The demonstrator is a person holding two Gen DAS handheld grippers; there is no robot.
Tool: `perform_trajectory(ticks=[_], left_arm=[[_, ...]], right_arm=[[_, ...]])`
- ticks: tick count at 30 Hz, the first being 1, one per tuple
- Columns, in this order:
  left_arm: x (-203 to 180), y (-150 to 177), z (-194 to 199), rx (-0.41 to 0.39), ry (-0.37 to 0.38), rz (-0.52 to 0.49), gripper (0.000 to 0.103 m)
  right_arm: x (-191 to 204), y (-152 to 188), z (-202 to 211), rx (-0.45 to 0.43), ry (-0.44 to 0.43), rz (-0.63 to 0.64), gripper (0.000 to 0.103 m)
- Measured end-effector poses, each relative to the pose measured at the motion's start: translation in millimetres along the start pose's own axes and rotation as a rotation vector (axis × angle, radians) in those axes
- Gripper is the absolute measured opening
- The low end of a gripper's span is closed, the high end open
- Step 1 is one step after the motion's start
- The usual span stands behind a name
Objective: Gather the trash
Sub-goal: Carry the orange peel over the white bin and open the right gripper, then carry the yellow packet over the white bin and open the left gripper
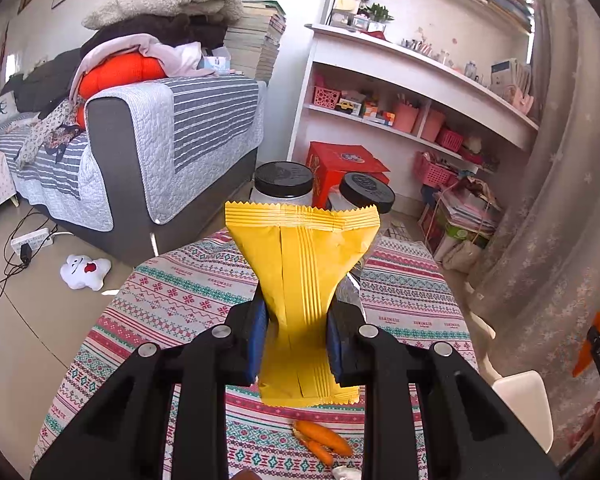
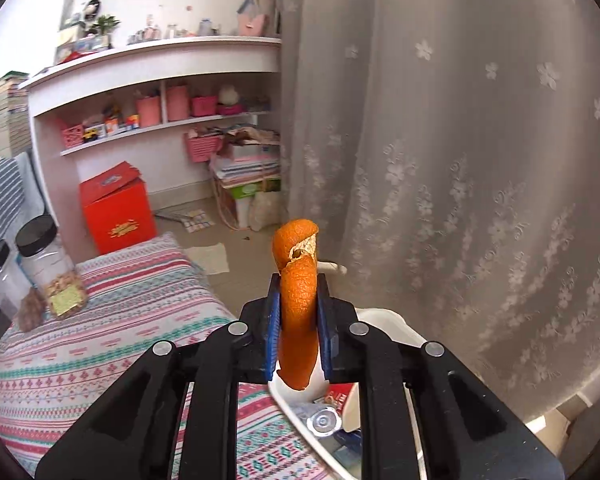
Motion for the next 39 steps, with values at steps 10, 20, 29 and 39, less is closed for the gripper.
perform_trajectory(ticks=[10, 20, 29, 39], left_arm=[[-93.3, 31.3, 10.5, 0.004, 0.122, -0.128, 0.025], [-228.8, 67.2, 26.5, 0.09, 0.352, -0.219, 0.025], [-326.3, 87.4, 37.3, 0.167, 0.51, -0.251, 0.026], [-372.4, 105.4, 26.5, 0.297, 0.579, -0.257, 0.051]], right_arm=[[-96.4, -0.7, 11.3, -0.055, 0.149, -0.208, 0.097], [-169.1, -8.6, 19.2, -0.092, 0.249, -0.334, 0.096], [-217.5, -4.8, 19.4, -0.07, 0.276, -0.465, 0.096], [-245.0, -0.1, 19.0, -0.059, 0.3, -0.54, 0.096]])
Point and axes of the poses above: each gripper's, at about its wrist camera, not at the fingertips, and z roughly against the way its jaws point, x to its left, y to its underside, the point moved 5 cm from there along -z, roughly the way its jaws point, and after that the axes turned 3 degrees about z, right-handed, at the moved point
